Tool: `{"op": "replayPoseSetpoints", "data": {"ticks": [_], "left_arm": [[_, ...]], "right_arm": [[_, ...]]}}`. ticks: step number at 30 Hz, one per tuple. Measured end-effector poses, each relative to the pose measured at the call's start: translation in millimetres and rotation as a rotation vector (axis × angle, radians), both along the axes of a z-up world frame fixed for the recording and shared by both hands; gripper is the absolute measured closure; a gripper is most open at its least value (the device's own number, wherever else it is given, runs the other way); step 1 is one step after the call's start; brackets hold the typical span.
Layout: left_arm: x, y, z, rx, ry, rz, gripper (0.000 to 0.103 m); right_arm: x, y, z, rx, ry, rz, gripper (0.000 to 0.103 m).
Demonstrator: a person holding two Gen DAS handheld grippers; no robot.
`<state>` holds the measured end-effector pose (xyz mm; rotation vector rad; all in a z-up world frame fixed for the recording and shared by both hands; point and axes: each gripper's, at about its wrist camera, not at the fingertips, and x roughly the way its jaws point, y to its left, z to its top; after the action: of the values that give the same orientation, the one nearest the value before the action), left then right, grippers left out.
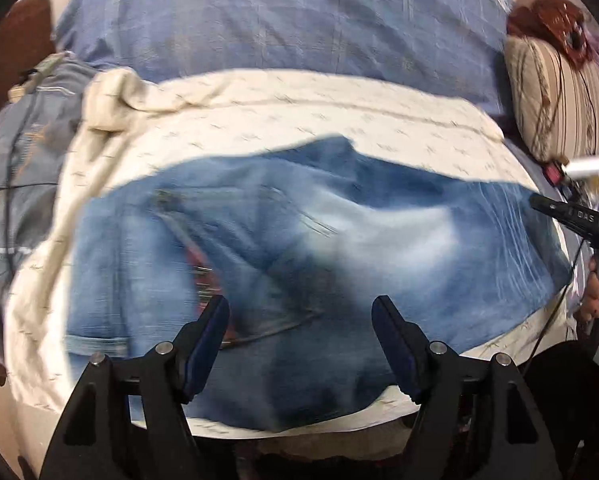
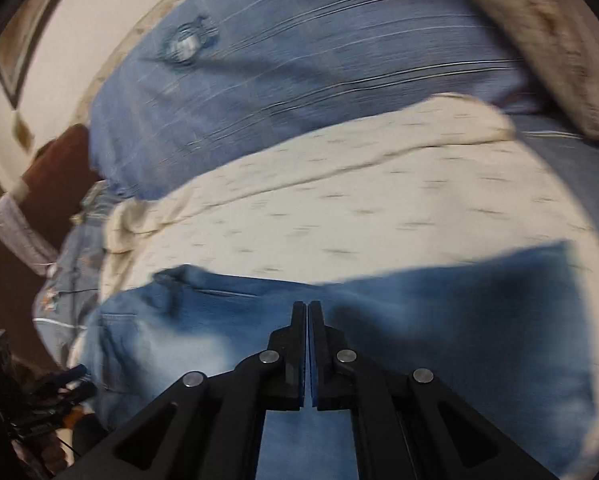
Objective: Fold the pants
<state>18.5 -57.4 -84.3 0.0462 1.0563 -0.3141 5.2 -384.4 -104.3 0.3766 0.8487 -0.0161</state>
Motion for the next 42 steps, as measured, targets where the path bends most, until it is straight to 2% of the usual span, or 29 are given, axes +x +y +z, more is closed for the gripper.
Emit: {"op": "replayPoseSetpoints", "data": {"ticks": [3, 7, 9, 11, 13, 16, 18, 20, 25, 31, 35, 36, 38, 39, 40, 42], "left_arm": [[8.0, -14.5, -26.6, 0.033, 0.045, -0.001, 0.028], [8.5, -27.7, -37.4, 0.156, -0.007, -0.017, 0.028], [7.3, -31.3, -33.6, 0.173, -0.003, -0.019, 0.028], [7.1, -31.4, -25.8, 0.153, 0.000, -0.015, 0.028], [6.9, -31.9, -15.9, 0.138, -0.012, -0.007, 0.028], [5.0, -42.7, -2.7, 0.124, -0.042, -0.037, 0.027], [2.9, -56.1, 4.3, 0.122, -0.061, -0.075, 0.022], [0.6, -74.7, 9.2, 0.112, -0.071, -0.116, 0.020], [-0.5, -119.3, 8.4, 0.092, -0.040, -0.200, 0.019], [2.1, -161.6, 15.3, 0.087, -0.042, -0.252, 0.019], [6.7, -191.5, 24.0, 0.101, -0.079, -0.282, 0.019], [7.5, -199.8, 25.5, 0.108, -0.089, -0.296, 0.019], [8.4, -216.5, 28.4, 0.133, -0.115, -0.328, 0.019], [7.4, -225.6, 30.2, 0.148, -0.131, -0.346, 0.018], [6.8, -230.1, 31.7, 0.155, -0.143, -0.358, 0.018], [3.4, -236.4, 35.7, 0.158, -0.171, -0.369, 0.018]], "right_arm": [[-20.3, -34.1, -9.3, -0.033, 0.049, -0.068, 0.101], [-28.0, -65.4, -40.4, -0.012, 0.160, -0.119, 0.100], [-32.9, -67.2, -41.2, -0.011, 0.133, -0.101, 0.100], [-38.1, -67.5, -33.9, -0.031, 0.132, -0.097, 0.100], [-50.6, -71.1, -21.5, -0.025, 0.064, -0.099, 0.100], [-78.5, -89.7, -2.3, 0.078, -0.053, -0.134, 0.100], [-96.0, -99.5, 4.0, 0.131, -0.105, -0.172, 0.101], [-113.0, -110.7, 5.3, 0.197, -0.118, -0.190, 0.101], [-156.7, -129.3, -7.2, 0.322, -0.133, -0.244, 0.098], [-174.4, -142.6, -19.6, 0.461, -0.192, -0.223, 0.098], [-196.0, -147.9, -3.4, 0.484, -0.424, -0.216, 0.098], [-200.1, -148.8, -3.5, 0.489, -0.471, -0.212, 0.095], [-200.6, -147.8, -6.7, 0.480, -0.458, -0.224, 0.059], [-200.7, -147.0, -9.9, 0.487, -0.438, -0.241, 0.021], [-203.9, -147.3, -12.0, 0.509, -0.457, -0.252, 0.017], [-208.5, -150.8, -11.9, 0.536, -0.491, -0.241, 0.017]]}}
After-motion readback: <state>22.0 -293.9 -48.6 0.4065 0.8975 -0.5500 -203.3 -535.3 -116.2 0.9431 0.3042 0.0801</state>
